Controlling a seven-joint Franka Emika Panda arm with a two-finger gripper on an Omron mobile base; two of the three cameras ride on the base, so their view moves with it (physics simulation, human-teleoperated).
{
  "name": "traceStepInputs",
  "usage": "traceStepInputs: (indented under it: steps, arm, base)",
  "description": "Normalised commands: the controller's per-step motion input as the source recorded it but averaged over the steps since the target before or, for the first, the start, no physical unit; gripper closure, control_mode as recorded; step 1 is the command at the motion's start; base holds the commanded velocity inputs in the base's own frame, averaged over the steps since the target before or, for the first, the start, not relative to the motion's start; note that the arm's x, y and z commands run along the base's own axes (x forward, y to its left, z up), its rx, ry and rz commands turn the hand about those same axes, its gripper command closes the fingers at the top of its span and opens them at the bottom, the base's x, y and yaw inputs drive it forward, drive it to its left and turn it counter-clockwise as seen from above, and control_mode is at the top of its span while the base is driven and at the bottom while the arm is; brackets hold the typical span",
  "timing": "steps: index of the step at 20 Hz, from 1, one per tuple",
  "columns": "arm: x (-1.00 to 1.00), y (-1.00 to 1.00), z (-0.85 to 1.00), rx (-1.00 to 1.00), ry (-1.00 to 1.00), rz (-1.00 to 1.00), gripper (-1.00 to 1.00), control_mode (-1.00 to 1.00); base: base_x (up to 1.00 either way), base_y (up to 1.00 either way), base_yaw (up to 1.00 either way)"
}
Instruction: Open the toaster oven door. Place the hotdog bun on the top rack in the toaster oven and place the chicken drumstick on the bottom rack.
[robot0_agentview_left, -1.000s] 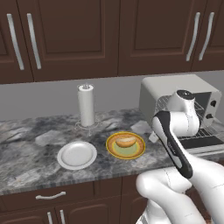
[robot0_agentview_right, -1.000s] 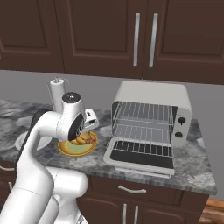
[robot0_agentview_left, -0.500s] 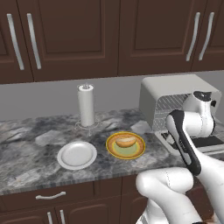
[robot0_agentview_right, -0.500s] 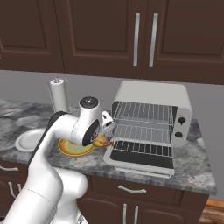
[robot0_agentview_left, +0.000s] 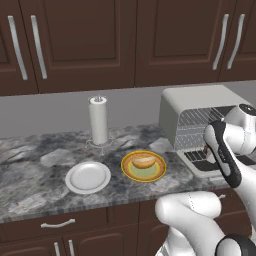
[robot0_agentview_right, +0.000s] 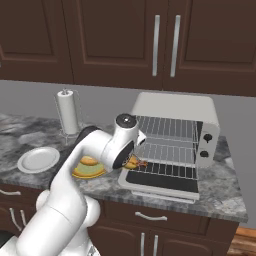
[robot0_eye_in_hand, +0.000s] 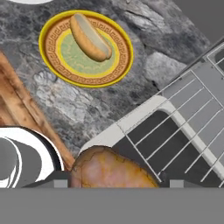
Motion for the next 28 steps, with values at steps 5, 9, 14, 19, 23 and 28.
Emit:
traceStepInputs:
  steps: [5,9,14,19,23,28]
  arm:
    - [0.27,-0.2,0.0,0.0,0.0,0.0,1.0,-1.0]
    - [0.21,-0.08,-0.05,0.0,0.0,0.0,1.0,-1.0]
    - [0.14,-0.03,-0.14,0.01,0.0,0.0,1.0,-1.0]
    - [0.19,-0.11,-0.17,0.0,-0.03,0.0,1.0,-1.0]
    - [0.17,-0.14,-0.11,0.01,-0.01,0.0,1.0,-1.0]
    - [0.09,-0.13,-0.21,0.0,-0.07,0.0,1.0,-1.0]
  base:
    - [0.0,0.0,0.0]
    - [0.0,0.0,0.0]
    - [0.0,0.0,0.0]
    - [0.0,0.0,0.0]
    - [0.0,0.0,0.0]
    - [0.0,0.0,0.0]
